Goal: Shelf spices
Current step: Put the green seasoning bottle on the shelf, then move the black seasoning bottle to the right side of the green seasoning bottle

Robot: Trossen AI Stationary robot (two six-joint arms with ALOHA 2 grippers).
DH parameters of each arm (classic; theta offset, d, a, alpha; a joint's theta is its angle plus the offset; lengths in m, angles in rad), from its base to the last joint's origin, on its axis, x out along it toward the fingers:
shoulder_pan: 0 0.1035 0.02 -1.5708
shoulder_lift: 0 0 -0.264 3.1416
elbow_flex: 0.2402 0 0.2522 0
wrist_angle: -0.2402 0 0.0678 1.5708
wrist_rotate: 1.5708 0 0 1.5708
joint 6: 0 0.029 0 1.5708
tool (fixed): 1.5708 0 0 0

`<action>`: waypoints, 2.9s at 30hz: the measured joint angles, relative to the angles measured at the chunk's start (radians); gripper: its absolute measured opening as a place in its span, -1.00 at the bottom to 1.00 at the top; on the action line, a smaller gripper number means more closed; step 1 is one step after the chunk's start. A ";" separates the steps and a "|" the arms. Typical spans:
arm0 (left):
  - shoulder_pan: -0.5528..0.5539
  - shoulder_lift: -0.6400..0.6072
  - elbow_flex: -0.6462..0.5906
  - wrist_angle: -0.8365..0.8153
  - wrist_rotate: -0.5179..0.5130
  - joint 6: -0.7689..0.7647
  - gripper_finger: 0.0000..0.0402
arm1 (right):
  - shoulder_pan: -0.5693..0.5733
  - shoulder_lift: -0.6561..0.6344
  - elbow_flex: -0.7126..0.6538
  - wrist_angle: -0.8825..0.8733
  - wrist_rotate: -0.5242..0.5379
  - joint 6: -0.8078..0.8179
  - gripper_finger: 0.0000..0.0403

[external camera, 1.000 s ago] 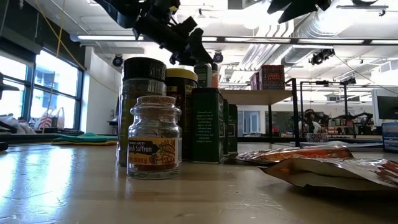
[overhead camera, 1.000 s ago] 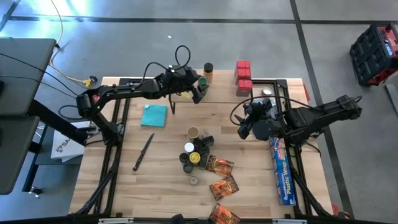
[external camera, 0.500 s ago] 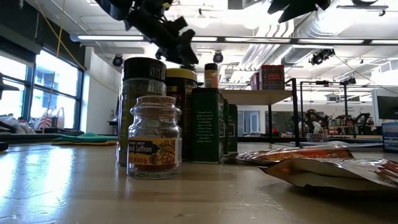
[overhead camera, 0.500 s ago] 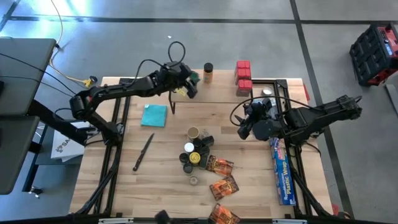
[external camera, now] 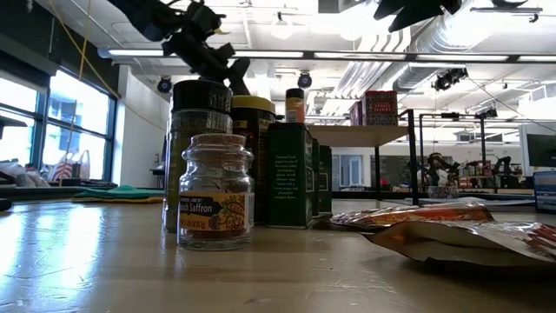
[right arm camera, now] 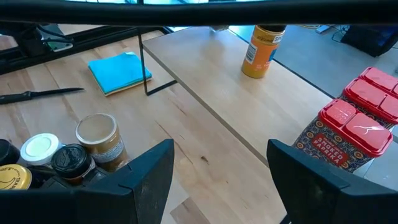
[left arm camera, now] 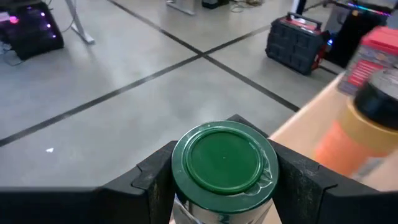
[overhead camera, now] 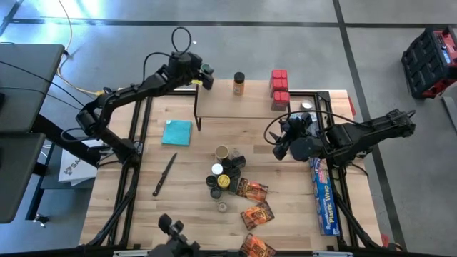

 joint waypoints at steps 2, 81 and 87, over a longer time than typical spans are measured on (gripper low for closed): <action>0.020 0.005 0.000 0.000 0.021 -0.005 0.00 | 0.000 0.000 0.000 0.000 0.000 0.000 0.25; -0.240 0.229 0.276 0.050 0.038 0.164 0.35 | 0.000 0.000 0.000 0.000 0.030 -0.022 0.25; -0.240 0.269 0.293 0.044 -0.092 0.181 0.35 | 0.000 0.000 0.000 0.000 0.029 -0.027 0.25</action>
